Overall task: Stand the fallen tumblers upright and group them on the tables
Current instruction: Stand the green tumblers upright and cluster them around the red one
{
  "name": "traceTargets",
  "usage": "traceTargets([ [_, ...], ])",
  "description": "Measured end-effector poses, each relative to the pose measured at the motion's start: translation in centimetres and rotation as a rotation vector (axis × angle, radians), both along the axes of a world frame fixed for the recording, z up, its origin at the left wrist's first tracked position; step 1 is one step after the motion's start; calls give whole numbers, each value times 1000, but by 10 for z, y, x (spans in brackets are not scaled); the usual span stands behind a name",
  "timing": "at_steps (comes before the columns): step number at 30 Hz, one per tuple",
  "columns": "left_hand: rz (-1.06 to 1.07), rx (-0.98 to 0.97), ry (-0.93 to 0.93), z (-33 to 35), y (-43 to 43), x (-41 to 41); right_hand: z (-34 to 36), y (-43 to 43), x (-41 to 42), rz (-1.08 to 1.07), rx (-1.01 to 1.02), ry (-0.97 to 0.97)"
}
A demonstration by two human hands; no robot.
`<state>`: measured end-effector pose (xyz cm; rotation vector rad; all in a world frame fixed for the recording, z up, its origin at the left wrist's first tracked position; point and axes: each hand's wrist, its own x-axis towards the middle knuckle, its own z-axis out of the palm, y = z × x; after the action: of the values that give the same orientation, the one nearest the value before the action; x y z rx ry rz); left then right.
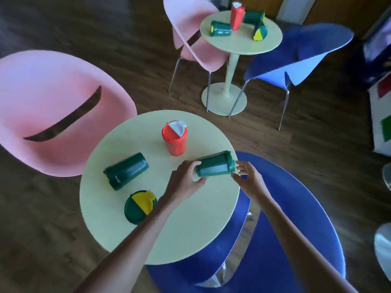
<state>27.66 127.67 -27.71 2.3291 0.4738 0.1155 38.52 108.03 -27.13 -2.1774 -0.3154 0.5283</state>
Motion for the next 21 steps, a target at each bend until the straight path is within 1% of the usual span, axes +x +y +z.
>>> traceTargets([
  [2,-57,45,43,-9,2,21,-3,-1,27,89,-94,-25],
  [5,-139,154,142,-18,7,48,-4,5,60,315,-302,-49],
  [7,-166,195,220,-27,11,59,-7,10,76,472,-402,-40],
  [9,-186,208,244,-37,13,65,-15,15,87,591,-475,-38],
  [10,-188,203,229,-42,14,66,-20,17,92,625,-499,-42],
  [14,-166,135,126,-52,16,68,-30,26,106,647,-494,-59],
  [18,-152,65,101,-55,17,68,-30,28,113,642,-403,-20],
  [21,-120,-5,101,-57,14,63,-22,29,116,660,-342,-42],
])
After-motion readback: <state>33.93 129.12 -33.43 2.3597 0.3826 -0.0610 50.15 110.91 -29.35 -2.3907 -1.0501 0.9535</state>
